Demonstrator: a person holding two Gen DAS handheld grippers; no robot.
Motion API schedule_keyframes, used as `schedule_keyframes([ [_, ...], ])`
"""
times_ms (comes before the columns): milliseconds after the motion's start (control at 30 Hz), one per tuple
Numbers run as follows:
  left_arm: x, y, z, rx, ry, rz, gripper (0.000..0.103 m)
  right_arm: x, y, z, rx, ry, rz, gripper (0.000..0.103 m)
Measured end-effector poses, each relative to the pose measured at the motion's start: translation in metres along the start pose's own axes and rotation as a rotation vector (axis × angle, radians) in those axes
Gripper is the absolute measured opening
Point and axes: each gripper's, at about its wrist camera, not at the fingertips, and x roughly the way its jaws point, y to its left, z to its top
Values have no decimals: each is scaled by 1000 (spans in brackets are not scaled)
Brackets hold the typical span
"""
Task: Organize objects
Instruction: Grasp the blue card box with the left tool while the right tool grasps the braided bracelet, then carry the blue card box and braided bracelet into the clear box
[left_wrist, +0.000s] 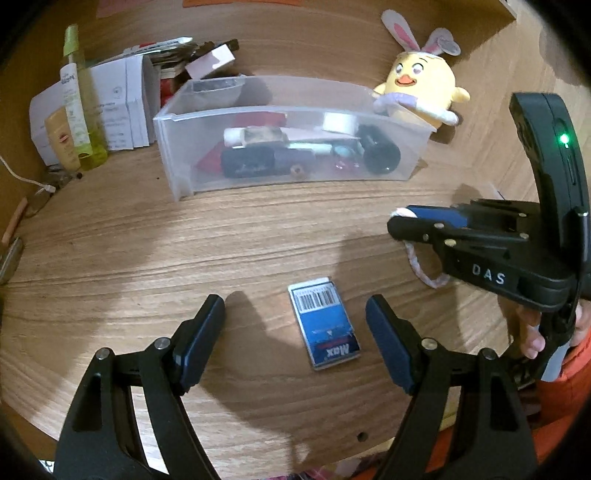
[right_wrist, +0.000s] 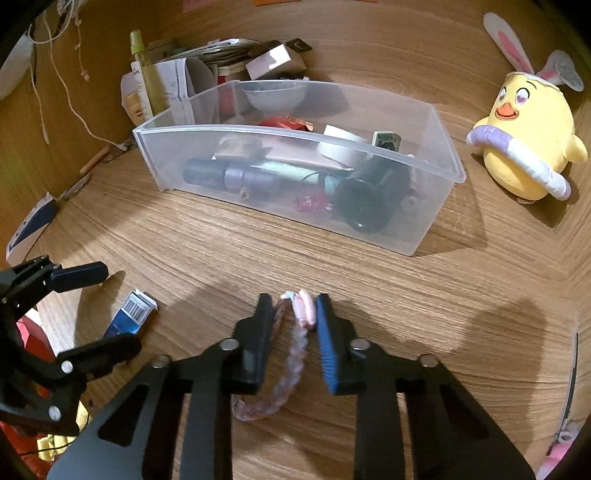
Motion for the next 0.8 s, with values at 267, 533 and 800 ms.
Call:
schedule_keyframes([
  [267, -4, -9, -7, 59, -36, 7, 39, -2, 0, 1, 5, -13, 19, 13],
  [533, -3, 3, 0, -8, -24, -14, 27, -15, 0, 8, 19, -59, 30, 13],
  [800, -15, 6, 20, -20, -90, -1, 27, -32, -4, 19, 18, -114, 25, 13],
])
